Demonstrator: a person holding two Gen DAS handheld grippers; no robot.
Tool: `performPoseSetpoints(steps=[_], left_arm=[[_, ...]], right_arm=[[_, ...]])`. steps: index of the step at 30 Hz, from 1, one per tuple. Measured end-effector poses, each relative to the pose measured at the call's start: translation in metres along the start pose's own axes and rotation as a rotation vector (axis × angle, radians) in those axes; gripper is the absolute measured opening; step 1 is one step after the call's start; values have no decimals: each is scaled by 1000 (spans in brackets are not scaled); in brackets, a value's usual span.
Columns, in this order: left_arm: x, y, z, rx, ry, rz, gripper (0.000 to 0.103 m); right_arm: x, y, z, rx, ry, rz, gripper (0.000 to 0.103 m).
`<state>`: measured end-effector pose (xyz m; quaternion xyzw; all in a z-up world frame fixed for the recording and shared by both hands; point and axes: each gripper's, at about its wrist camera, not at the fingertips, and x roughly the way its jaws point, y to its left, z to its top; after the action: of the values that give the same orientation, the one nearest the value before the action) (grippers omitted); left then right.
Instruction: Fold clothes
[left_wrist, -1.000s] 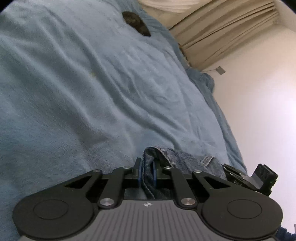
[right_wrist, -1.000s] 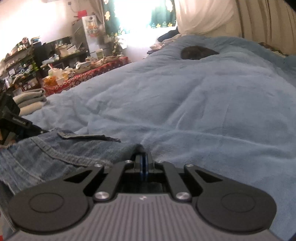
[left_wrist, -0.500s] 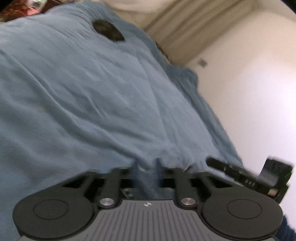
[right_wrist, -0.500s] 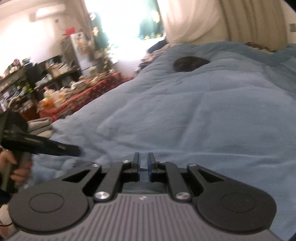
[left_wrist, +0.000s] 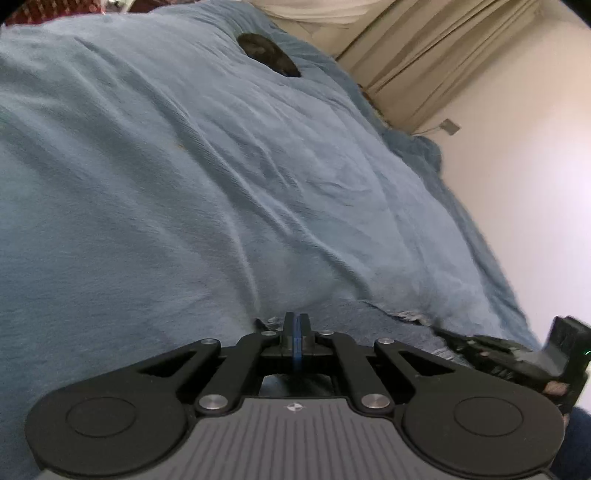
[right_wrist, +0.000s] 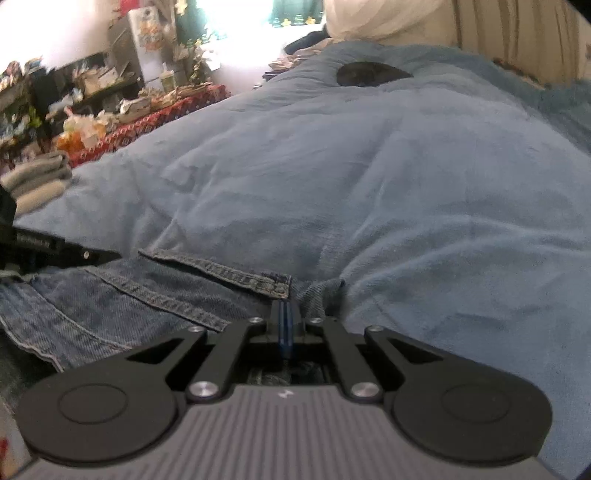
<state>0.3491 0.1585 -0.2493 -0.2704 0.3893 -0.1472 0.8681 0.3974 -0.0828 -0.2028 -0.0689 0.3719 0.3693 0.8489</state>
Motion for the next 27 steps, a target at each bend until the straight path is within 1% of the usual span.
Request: performPoseSetpoints(steps=[1,2,3,4,5,7,8,9,10,13,14,16,18,19,20,21,22,23,24,27], left_arm=[[-2,-6,-1,7,1,59,2],[-5,-4,-2,6,5,51,2],[-7,-3,-1,-19,7,17,1],[-11,0,0,-54,-1,-26,1],[-16,4,1,-97,-12,-67,2],[-22,13,5,-198,-32,-161,26],[-24,17,7,-240,-43,-196,45],[-25,20,9,-277,-52,-226,48],[-24,20,12,-283,-47,-221,48],[-11,9,21,-245,2,-178,52],[-7,7,22,-239,23,-169,52],[2,6,22,-229,58,-165,52],[9,4,22,-227,72,-174,50],[11,2,21,-214,71,-161,48],[12,0,20,-200,71,-147,36],[15,-5,20,-178,71,-122,31],[13,-6,19,-168,62,-115,28],[8,-7,19,-172,46,-125,25],[3,-9,19,-182,24,-145,22],[-13,-24,29,-169,-42,-216,21]], right_arm=[[-5,-4,2,27,-6,1,0],[-12,-7,5,55,-23,13,4],[-20,-11,8,90,-47,30,9],[-28,-17,10,133,-70,42,19],[-35,-23,12,178,-91,51,27],[-46,-35,15,261,-123,67,28],[-46,-40,17,279,-119,65,28],[-45,-44,19,289,-109,61,28],[-43,-47,21,300,-95,61,30],[-27,-50,26,311,-33,86,42],[-20,-48,27,312,-8,89,45],[-6,-46,27,322,38,102,46],[7,-43,25,336,61,112,49],[13,-40,24,335,61,108,48],[18,-36,22,333,62,104,37],[20,-32,22,323,51,99,28],[17,-27,22,312,25,93,19],[12,-23,22,302,-4,87,14],[3,-20,24,301,-39,87,13],[-35,-18,36,291,-154,83,11]])
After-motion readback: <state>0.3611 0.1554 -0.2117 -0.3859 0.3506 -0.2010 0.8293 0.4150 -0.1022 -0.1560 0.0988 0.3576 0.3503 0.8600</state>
